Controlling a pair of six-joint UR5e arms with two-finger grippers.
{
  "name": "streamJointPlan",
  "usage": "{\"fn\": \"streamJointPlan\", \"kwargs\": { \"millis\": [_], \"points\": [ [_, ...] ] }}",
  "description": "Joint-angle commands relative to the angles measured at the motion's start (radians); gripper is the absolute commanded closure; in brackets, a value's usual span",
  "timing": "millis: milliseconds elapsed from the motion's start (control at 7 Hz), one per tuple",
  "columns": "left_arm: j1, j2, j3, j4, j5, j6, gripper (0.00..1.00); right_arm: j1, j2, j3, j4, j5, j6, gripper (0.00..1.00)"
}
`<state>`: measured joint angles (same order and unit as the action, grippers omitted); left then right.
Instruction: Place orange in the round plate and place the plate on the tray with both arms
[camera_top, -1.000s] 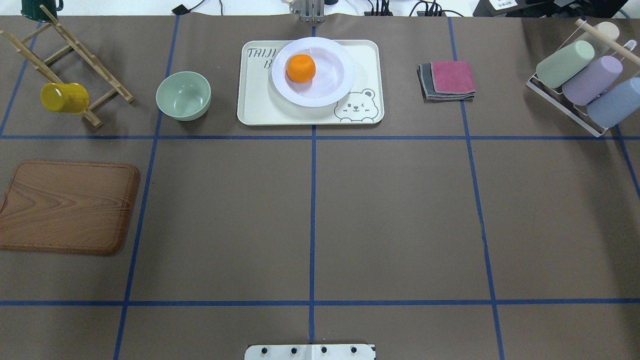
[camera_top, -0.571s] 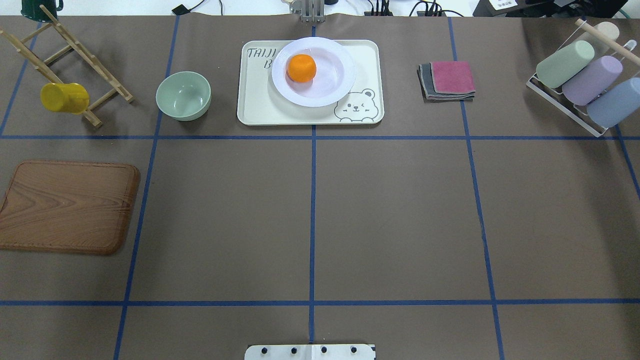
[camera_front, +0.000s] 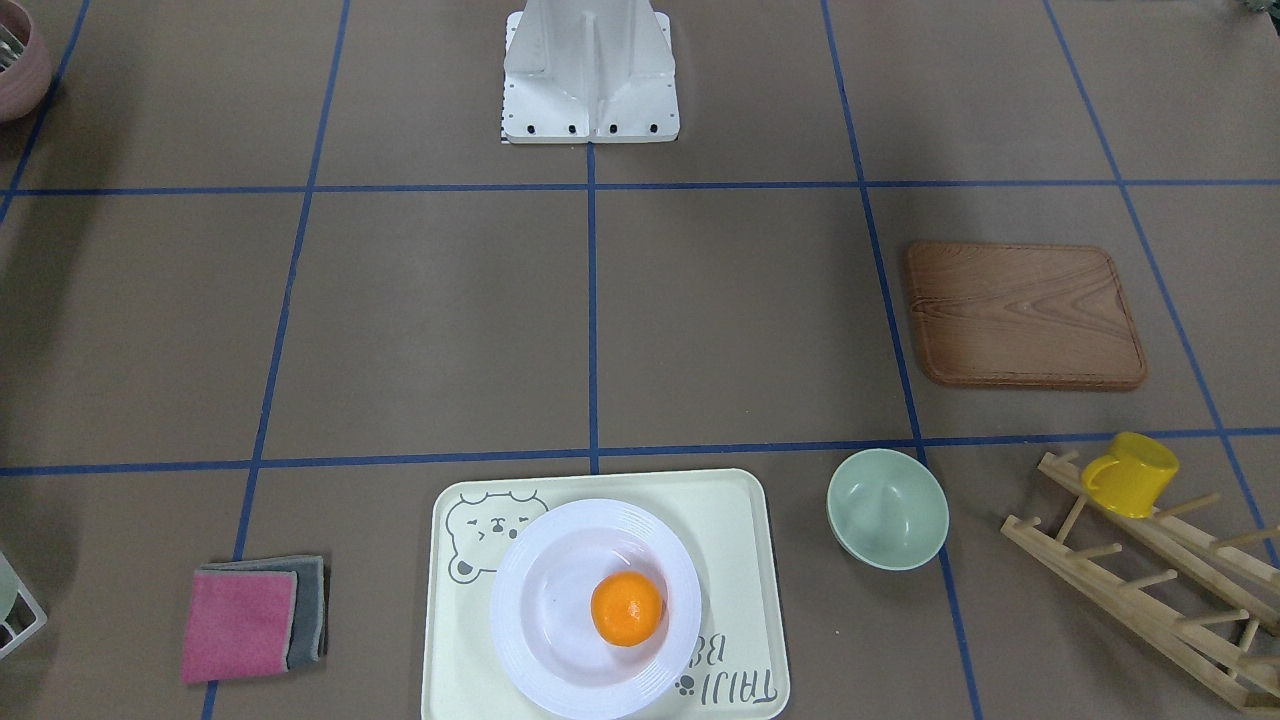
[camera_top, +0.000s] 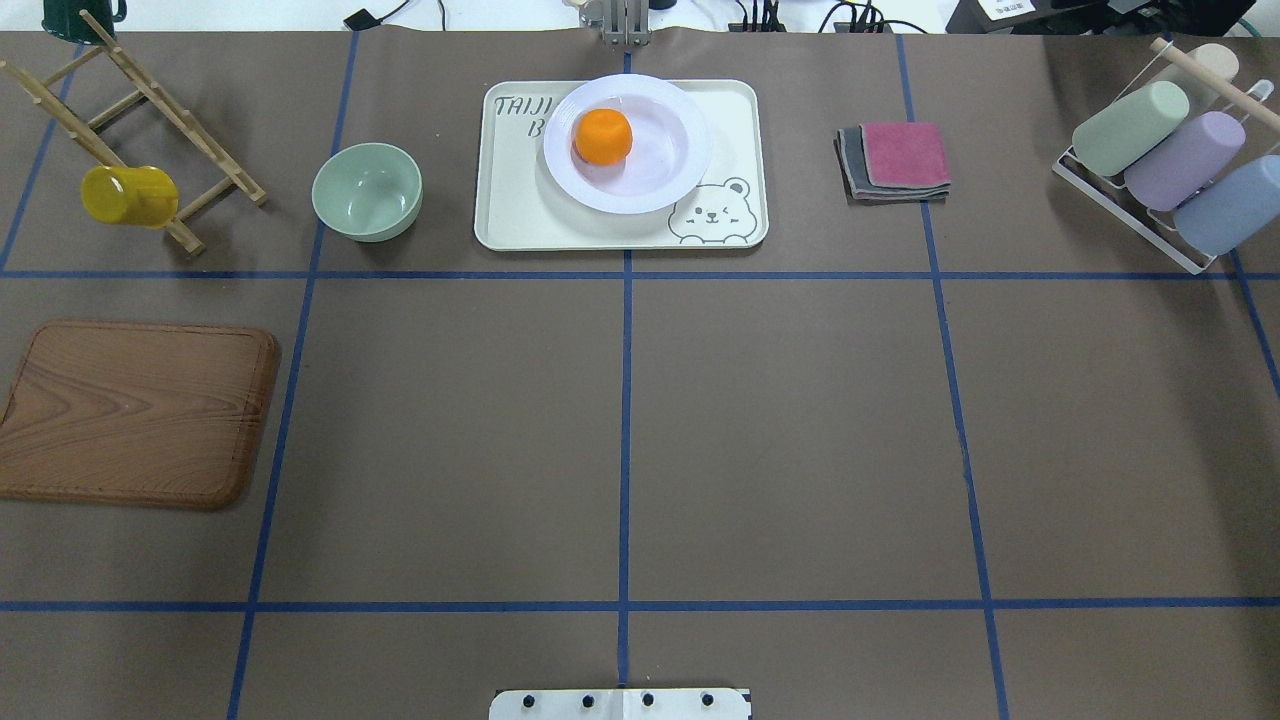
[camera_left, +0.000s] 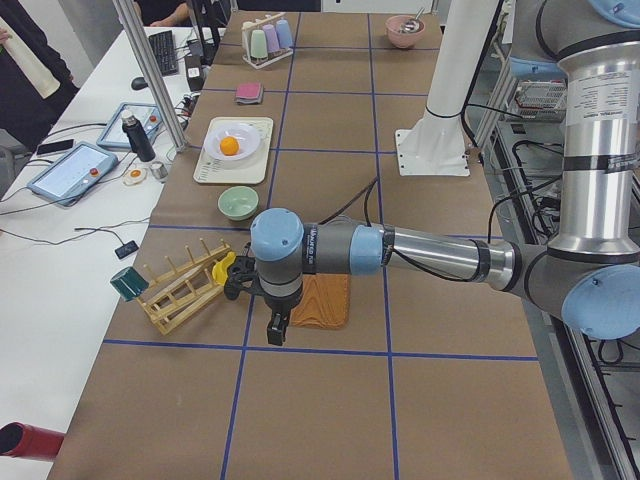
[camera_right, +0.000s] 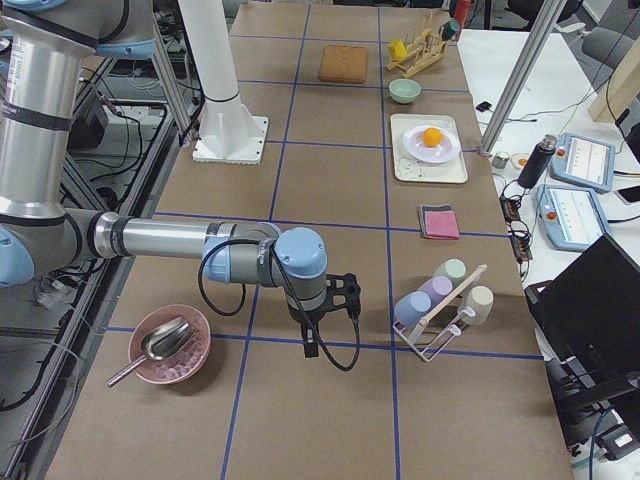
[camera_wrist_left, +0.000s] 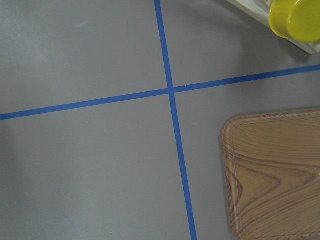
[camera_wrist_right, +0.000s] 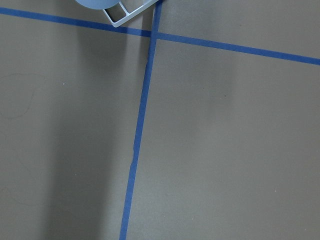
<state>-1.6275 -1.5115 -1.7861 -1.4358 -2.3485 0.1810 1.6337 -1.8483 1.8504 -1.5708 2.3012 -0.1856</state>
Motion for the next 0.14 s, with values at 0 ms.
{"fn": "streamJointPlan", "kwargs": {
  "millis": [0],
  "points": [
    [0.000,0.001,-0.001,0.000,0.000,0.000,0.02,0.000,-0.005,0.001,0.001,0.004,0.000,0.00]
  ]
}}
